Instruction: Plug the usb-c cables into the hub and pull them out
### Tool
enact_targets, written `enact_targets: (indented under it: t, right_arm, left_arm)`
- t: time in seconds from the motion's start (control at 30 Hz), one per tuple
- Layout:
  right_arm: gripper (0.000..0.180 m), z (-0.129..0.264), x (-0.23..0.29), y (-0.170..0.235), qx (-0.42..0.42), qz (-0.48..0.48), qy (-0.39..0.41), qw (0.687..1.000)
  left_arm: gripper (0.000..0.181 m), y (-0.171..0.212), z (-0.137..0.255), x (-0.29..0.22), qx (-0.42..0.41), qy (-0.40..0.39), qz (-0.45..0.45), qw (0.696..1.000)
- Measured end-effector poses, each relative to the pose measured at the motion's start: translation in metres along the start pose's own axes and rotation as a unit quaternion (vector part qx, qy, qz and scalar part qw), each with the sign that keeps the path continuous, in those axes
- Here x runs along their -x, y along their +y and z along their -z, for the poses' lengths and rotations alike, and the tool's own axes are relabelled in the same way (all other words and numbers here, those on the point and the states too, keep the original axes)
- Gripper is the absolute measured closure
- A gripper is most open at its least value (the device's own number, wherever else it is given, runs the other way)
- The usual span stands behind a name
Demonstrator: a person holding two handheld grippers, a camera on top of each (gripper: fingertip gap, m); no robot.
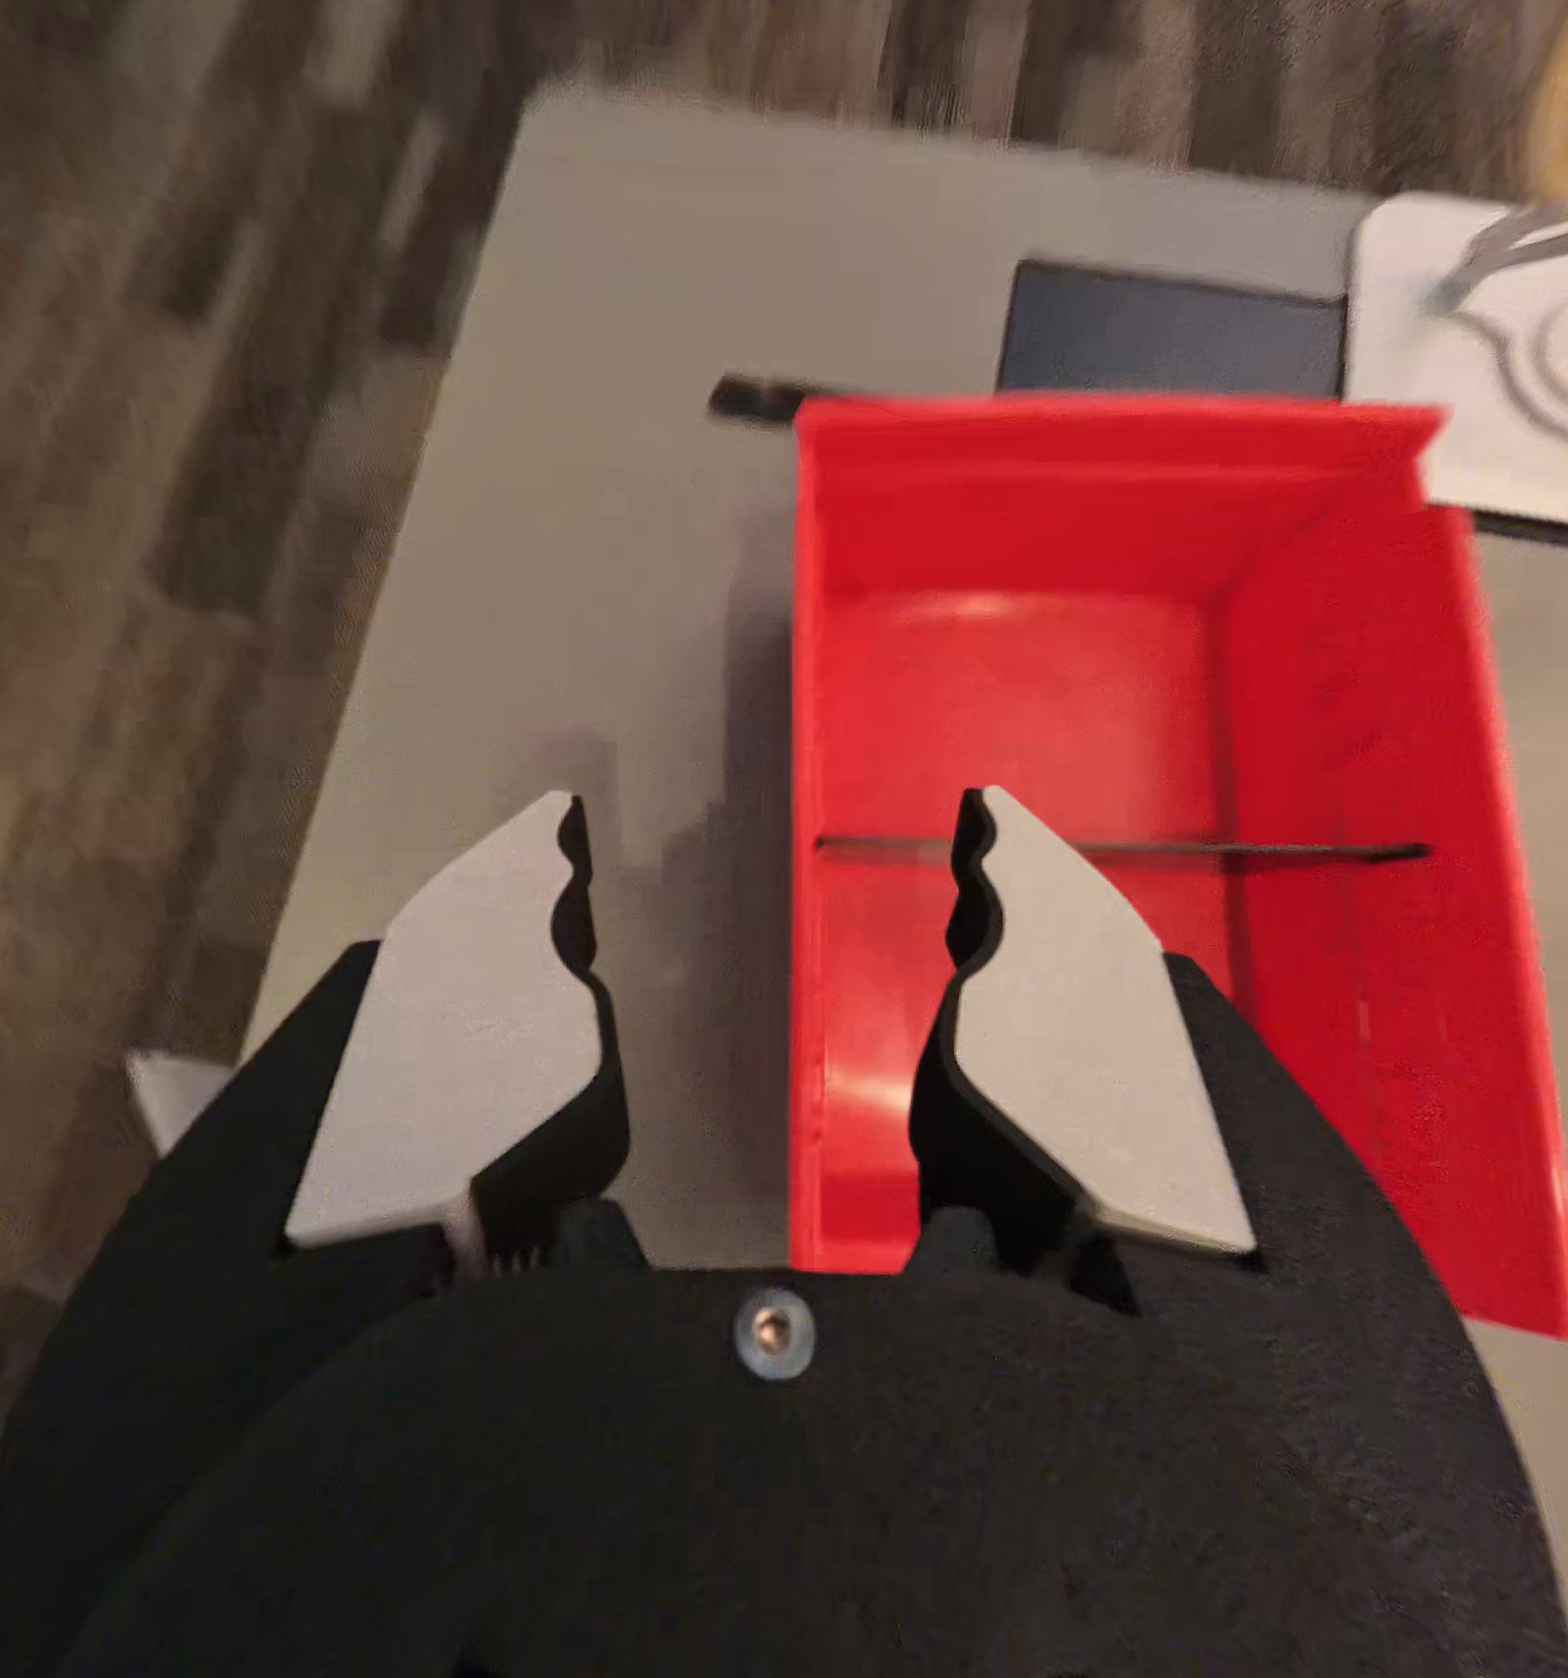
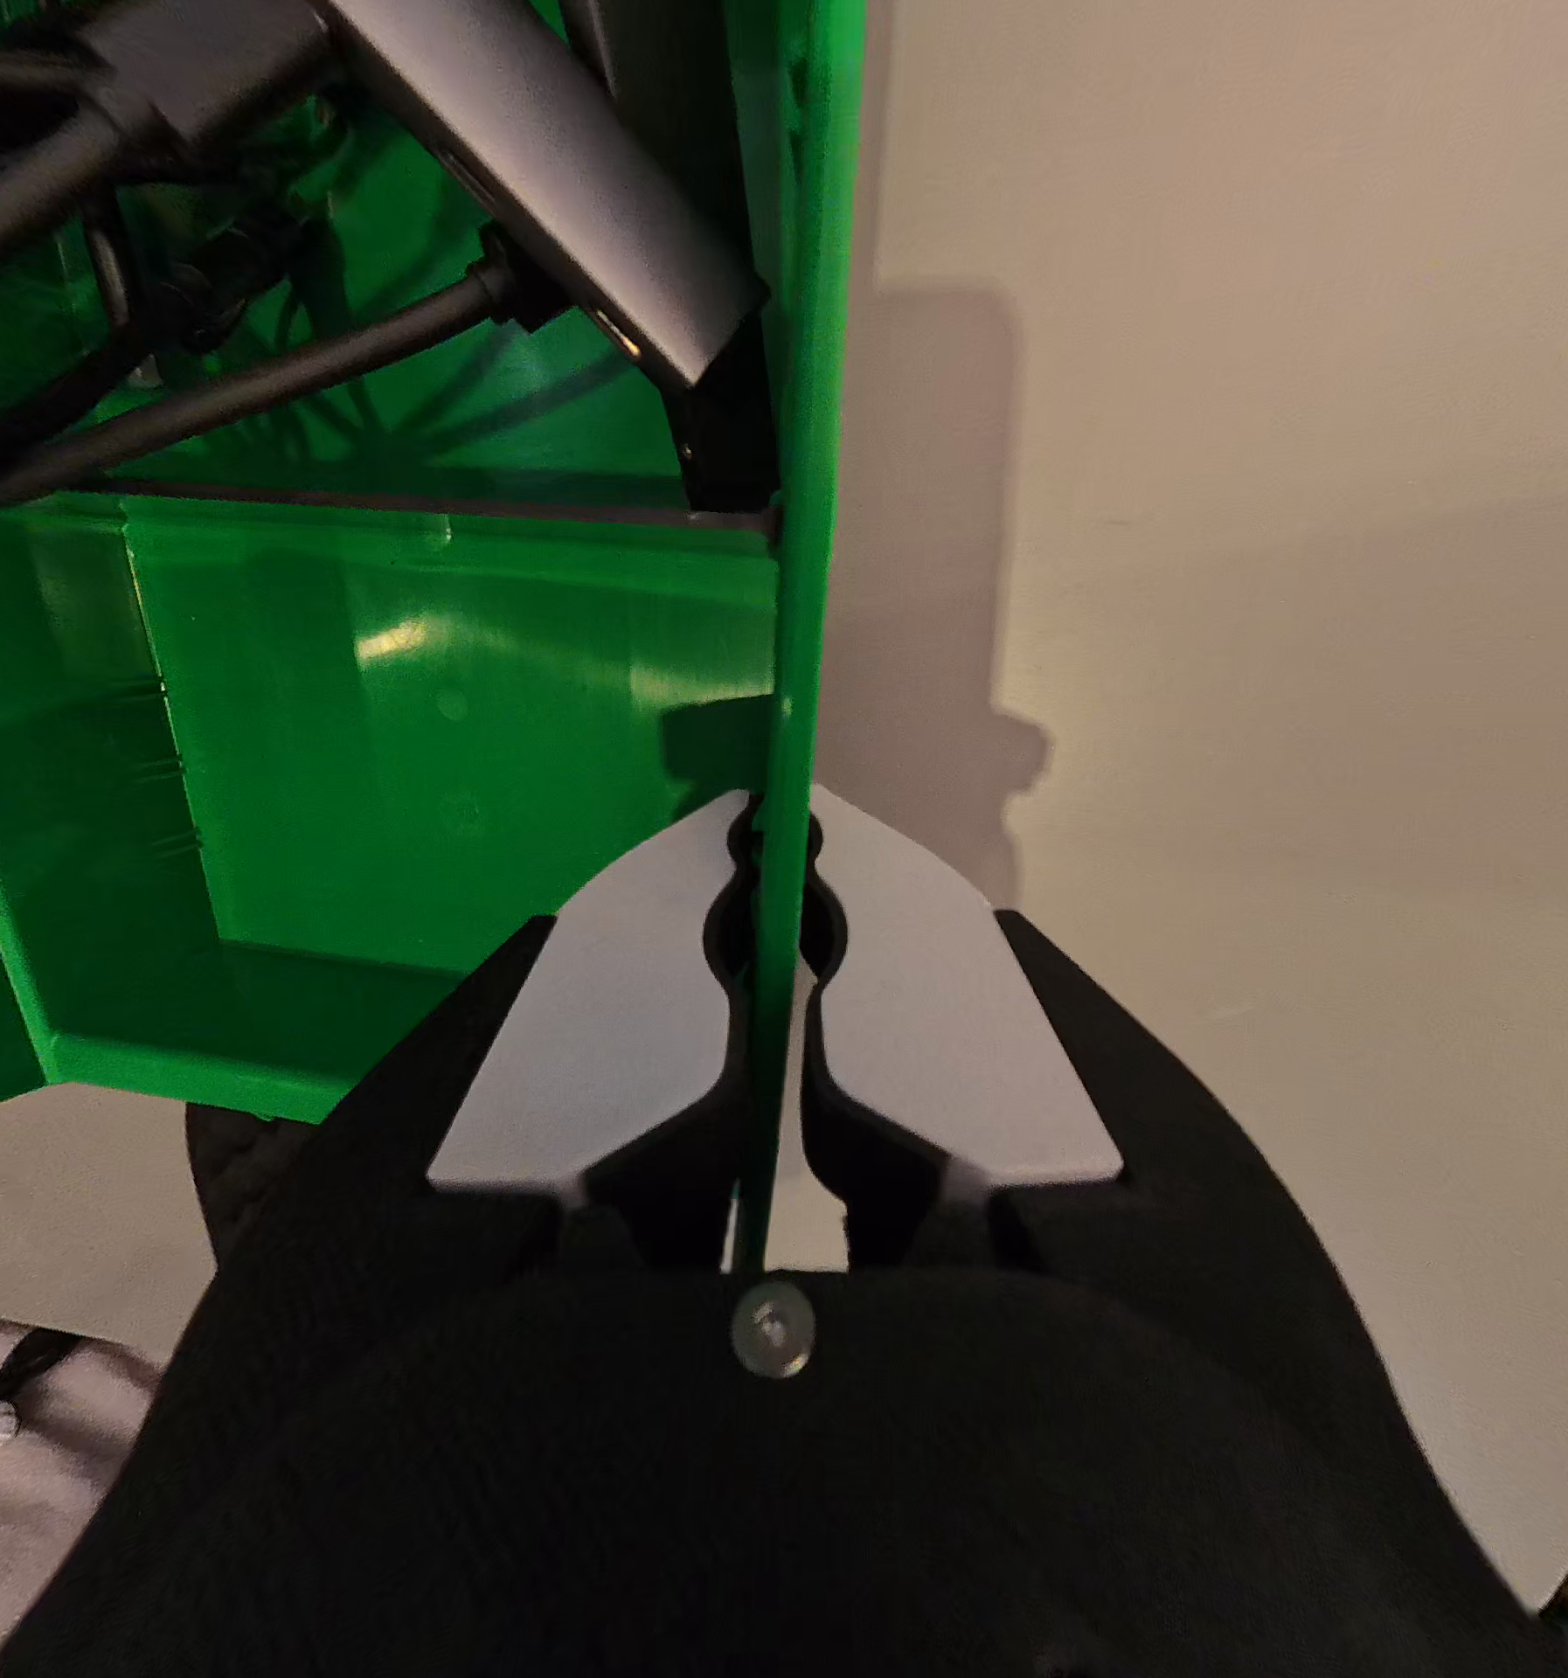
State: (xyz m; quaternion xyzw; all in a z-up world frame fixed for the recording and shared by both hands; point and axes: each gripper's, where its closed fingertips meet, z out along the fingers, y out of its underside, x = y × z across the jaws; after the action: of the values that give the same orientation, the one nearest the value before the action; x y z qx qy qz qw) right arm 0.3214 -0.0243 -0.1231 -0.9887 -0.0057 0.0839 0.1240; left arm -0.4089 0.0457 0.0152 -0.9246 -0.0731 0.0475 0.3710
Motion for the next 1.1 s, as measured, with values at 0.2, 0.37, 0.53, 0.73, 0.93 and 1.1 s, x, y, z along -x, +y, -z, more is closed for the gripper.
enact_targets:
  t: [0.2, 0.37, 0.53, 0.73, 0.93, 1.1]
  right_arm:
    - [0.172, 0.000, 0.001, 0.000, 0.025, -0.029, 0.044, 0.998]
    - [0.173, -0.001, 0.003, 0.000, 0.026, -0.019, 0.038, 0.999]
    - [0.172, -0.001, 0.011, 0.003, 0.039, 0.030, 0.034, 0.998]
    - [0.170, -0.003, 0.030, 0.006, 0.063, 0.075, 0.023, 0.995]
    - [0.169, -0.009, 0.055, -0.001, 0.082, 0.108, 0.021, 0.991]
    - [0.170, -0.014, 0.082, -0.005, 0.106, 0.134, 0.017, 0.985]
  left_arm:
    - [0.112, 0.039, -0.031, 0.015, 0.088, 0.114, 0.083, 0.986]
    - [0.110, 0.072, -0.052, -0.008, 0.197, 0.138, 0.032, 0.970]
    - [0.134, 0.101, -0.068, -0.030, 0.281, 0.177, 0.003, 0.943]
    - [0.146, 0.118, -0.079, -0.030, 0.335, 0.165, -0.023, 0.928]
    - [0.150, 0.122, -0.077, -0.065, 0.353, 0.199, -0.094, 0.910]
    - [0.148, 0.123, -0.076, -0.094, 0.362, 0.207, -0.143, 0.897]
